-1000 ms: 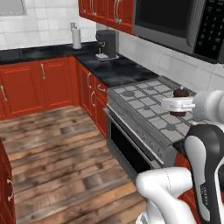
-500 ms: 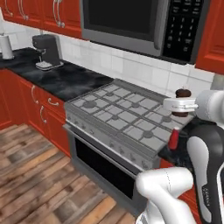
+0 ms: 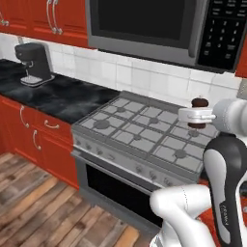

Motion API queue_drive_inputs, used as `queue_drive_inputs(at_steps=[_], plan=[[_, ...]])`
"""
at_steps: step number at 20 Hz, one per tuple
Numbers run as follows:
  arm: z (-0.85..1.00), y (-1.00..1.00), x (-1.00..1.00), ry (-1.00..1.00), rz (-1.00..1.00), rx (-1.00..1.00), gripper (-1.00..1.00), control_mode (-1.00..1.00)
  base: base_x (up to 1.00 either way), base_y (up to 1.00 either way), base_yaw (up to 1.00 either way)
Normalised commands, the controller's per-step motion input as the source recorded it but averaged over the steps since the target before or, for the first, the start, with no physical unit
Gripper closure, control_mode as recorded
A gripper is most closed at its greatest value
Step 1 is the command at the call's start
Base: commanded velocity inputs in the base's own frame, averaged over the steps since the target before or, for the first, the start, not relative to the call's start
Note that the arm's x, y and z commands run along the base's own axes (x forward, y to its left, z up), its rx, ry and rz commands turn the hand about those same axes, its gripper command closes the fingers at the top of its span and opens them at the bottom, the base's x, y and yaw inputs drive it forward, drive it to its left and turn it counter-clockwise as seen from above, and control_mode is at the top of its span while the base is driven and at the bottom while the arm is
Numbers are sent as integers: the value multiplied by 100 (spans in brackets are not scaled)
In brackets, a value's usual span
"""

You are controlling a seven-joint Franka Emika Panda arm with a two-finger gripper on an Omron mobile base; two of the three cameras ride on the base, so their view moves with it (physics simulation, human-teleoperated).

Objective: Take 2 condiments from the cabinet and move them on the counter near the stove.Make sure the condiments are lined up with each other, next to each other.

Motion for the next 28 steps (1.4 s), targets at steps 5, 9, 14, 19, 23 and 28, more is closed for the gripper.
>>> queue_drive_inputs(at_steps=[5, 9, 14, 19, 23, 28], plan=[[0, 0, 0, 0, 0, 0, 100, 100, -36, 60, -58], [0, 0, 0, 0, 0, 0, 100, 100, 1, 83, -51], [0, 0, 0, 0, 0, 0, 100, 100, 24, 87, -46], [0, 0, 0, 0, 0, 0, 100, 100, 23, 46, -46], [0, 0, 0, 0, 0, 0, 100, 100, 57, 6, -39], [0, 0, 0, 0, 0, 0, 100, 100, 97, 13, -14]])
